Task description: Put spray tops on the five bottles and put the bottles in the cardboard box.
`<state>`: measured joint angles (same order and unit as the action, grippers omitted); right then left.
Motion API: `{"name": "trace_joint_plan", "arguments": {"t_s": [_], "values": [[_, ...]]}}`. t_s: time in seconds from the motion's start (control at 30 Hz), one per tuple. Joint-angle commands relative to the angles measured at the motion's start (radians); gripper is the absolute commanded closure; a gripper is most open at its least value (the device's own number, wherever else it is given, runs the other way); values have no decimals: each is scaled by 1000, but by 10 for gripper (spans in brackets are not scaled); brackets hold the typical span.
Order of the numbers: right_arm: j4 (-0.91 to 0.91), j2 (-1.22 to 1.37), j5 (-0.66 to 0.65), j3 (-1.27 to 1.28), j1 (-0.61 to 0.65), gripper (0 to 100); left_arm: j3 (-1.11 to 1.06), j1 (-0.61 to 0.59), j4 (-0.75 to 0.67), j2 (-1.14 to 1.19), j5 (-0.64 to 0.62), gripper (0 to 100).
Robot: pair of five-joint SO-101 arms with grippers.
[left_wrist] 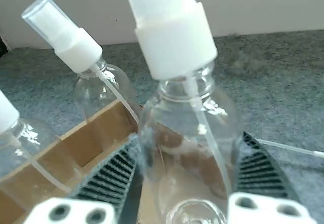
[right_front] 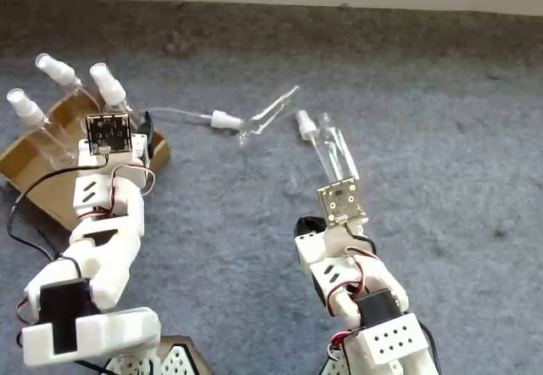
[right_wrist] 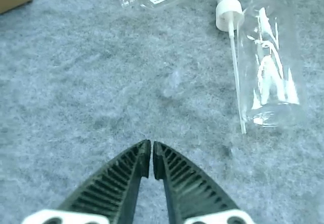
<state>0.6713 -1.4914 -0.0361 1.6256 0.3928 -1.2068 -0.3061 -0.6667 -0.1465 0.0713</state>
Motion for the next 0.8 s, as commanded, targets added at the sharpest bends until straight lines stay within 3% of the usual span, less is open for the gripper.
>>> {"name": "trace_joint_plan", "arguments": {"t_s": [0.0, 0.4, 0.77], "values": [[-31, -10, -6, -10, 8, 993, 41, -5, -97, 51, -14, 881], [-31, -10, -6, -10, 8, 993, 48, -7, -404, 306, -14, 881], [-31, -10, -6, -10, 8, 993, 47, -24, -427, 340, -15, 881]]}}
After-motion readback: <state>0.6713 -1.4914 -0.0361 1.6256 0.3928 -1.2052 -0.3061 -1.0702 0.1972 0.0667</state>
